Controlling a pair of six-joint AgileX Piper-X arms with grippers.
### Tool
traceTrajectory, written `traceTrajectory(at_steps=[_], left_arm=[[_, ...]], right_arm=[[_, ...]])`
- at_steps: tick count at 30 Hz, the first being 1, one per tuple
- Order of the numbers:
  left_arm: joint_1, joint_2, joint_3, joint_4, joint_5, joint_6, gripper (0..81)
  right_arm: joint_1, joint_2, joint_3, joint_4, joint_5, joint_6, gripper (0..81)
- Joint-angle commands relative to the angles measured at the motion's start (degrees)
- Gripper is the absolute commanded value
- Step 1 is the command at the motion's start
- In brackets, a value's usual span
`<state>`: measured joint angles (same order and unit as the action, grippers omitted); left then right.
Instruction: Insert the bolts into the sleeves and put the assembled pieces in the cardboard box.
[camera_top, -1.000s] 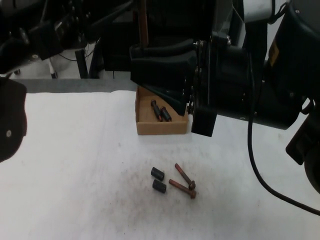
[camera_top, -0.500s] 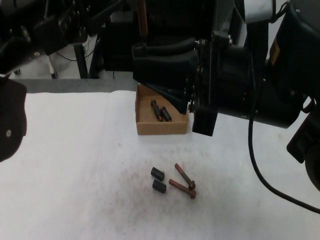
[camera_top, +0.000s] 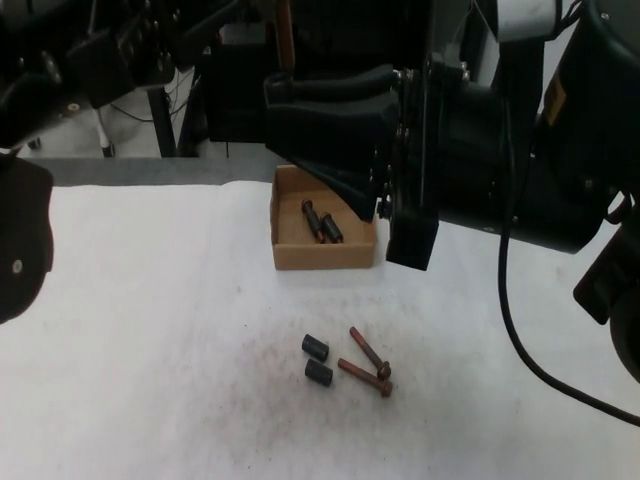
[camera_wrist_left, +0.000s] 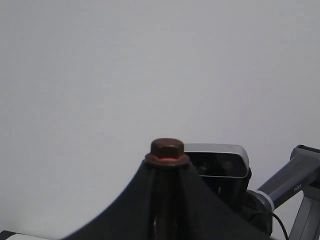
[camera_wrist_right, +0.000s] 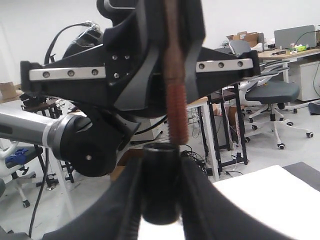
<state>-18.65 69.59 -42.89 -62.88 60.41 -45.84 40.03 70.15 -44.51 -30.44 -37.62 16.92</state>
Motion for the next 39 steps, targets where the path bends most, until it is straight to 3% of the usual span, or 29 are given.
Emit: traceTrajectory(at_steps=[1, 17, 39], left_arm=[[-0.19, -0.01, -0.47, -0.66, 0.08, 0.47, 0.4], [-0.19, -0.01, -0.47, -0.66, 0.86, -1.3, 0.4], [-0.19, -0.01, -0.47, 2.35, 1.14, 1.3, 0.4]], right_arm=[[-0.2, -0.29, -0.38, -1.19, 0.01, -0.44, 0.8], [-3.3, -0.29, -0.38, -0.33, -0.94, -0.21, 0.8], [-2.24, -0.29, -0.38, -1.71, -2.8, -0.21, 0.8]])
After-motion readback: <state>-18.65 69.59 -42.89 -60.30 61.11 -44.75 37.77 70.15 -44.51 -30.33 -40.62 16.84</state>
